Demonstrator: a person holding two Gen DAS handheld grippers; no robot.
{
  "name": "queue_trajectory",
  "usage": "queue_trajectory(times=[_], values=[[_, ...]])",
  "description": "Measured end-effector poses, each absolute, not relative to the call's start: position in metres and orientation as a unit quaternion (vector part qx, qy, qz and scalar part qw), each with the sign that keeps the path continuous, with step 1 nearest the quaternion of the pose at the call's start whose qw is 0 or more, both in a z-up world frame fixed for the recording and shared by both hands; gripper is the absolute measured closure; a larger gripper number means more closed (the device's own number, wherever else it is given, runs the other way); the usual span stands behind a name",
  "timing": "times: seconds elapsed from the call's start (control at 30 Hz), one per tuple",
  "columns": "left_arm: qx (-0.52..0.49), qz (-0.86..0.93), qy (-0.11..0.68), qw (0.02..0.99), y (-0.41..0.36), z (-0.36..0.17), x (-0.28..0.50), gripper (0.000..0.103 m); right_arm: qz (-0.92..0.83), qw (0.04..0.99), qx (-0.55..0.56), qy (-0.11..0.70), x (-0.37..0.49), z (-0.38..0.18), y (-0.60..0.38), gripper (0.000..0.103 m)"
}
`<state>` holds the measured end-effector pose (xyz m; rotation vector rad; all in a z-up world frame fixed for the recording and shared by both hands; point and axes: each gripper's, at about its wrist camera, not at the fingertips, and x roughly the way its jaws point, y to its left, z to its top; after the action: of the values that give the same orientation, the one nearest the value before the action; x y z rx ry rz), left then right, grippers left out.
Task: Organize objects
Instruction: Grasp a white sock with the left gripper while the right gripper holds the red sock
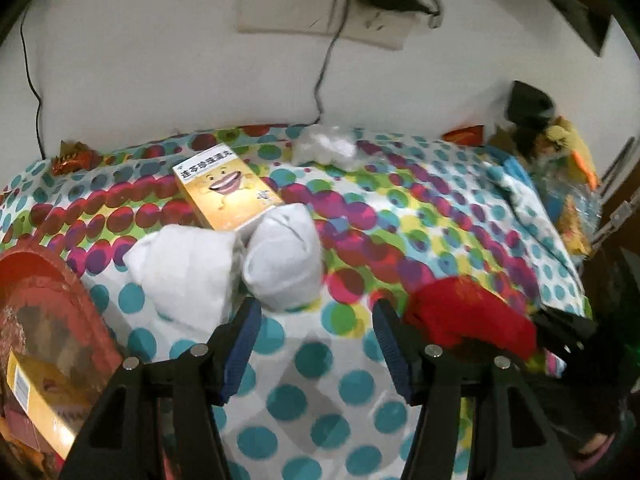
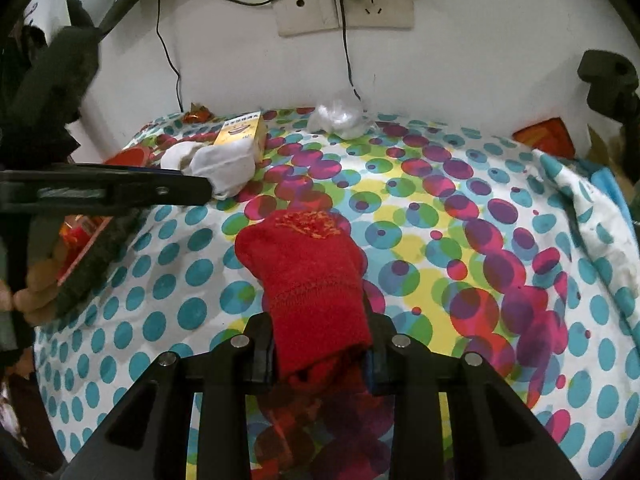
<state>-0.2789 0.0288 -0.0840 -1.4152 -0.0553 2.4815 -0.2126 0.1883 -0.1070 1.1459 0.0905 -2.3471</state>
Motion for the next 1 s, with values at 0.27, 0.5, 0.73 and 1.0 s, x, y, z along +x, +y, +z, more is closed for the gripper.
queue_trajectory(times=[0.27, 0.5, 0.73, 1.0], values=[[-0.504, 0.856, -0.043, 0.110, 0.025, -0.093, -0.311, 0.043, -0.865, 0.260, 0.426, 0.040, -0.212, -0.109, 0.185, 0.070], [-0.507, 0.857, -0.015, 0.089, 0.040, -0.098, -0.321, 0.043, -0.867, 0.256, 0.426, 0.049, -0.212, -0.110, 0.182, 0.070], [-0.485, 0.870, -0.006, 0.087, 0.044, -0.098, -0.313, 0.044, -0.868, 0.253, 0.425, 0.054, -0.212, -0.110, 0.180, 0.070], [-0.475, 0.876, 0.018, 0.085, 0.049, -0.095, -0.304, 0.057, -0.869, 0.247, 0.424, 0.067, -0.210, -0.110, 0.178, 0.070]])
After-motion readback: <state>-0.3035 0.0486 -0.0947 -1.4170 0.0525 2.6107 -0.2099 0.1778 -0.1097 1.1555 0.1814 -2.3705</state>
